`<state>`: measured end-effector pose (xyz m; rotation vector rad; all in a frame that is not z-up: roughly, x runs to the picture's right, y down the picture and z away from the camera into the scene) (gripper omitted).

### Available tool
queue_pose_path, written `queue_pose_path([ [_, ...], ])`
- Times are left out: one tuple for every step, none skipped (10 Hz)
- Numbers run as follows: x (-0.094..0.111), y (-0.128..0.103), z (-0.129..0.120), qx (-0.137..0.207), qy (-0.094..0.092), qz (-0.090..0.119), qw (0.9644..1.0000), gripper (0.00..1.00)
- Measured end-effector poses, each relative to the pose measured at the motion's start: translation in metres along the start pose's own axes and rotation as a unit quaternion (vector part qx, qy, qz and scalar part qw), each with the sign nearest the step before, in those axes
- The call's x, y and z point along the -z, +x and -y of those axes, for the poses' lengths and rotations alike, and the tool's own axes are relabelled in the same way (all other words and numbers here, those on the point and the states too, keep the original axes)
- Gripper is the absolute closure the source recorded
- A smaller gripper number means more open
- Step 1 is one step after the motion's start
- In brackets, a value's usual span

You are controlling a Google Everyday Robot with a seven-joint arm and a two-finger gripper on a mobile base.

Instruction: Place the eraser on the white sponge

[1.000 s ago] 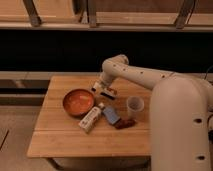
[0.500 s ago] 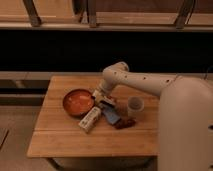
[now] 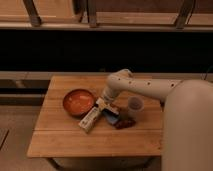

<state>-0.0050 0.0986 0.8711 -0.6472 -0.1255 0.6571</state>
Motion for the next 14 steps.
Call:
queue_pose_path([
  [-0.002, 0.0089, -0.0017, -0.006, -0.004, -0.011, 0.9999, 1.0],
  [-0.0031, 0.0138, -0.002, -0.01, -0.006, -0.018, 0.9998, 1.0],
  [-0.0039, 0.0183, -0.0025, -0.012, -0.007, -0.026, 0.9996, 1.0],
  [-0.0041, 0.0175, -0.0029, -0.011, -0.008, -0.026, 0.9996, 0.98],
  [-0.0044, 0.0167, -0.0034, -0.011, -0.008, -0.026, 0.9996, 0.87],
  [-0.0045, 0.017, -0.0032, -0.011, -0.008, -0.026, 0.9996, 0.77],
  [-0.0046, 0.0168, -0.0033, -0.011, -0.008, -0.026, 0.9996, 0.69],
  [-0.0045, 0.017, -0.0032, -0.011, -0.008, -0.026, 0.9996, 0.59],
  [-0.0048, 0.0174, -0.0031, -0.011, -0.008, -0.026, 0.9996, 0.47],
  [-0.0053, 0.0179, -0.0031, -0.012, -0.008, -0.026, 0.9996, 0.39],
  [-0.0051, 0.0184, -0.0027, -0.012, -0.008, -0.026, 0.9996, 0.28],
  [-0.0051, 0.0186, -0.0026, -0.012, -0.008, -0.026, 0.9996, 0.21],
  [-0.0052, 0.0187, -0.0026, -0.012, -0.008, -0.026, 0.9996, 0.2],
  [-0.0051, 0.0186, -0.0026, -0.012, -0.008, -0.026, 0.9996, 0.2],
])
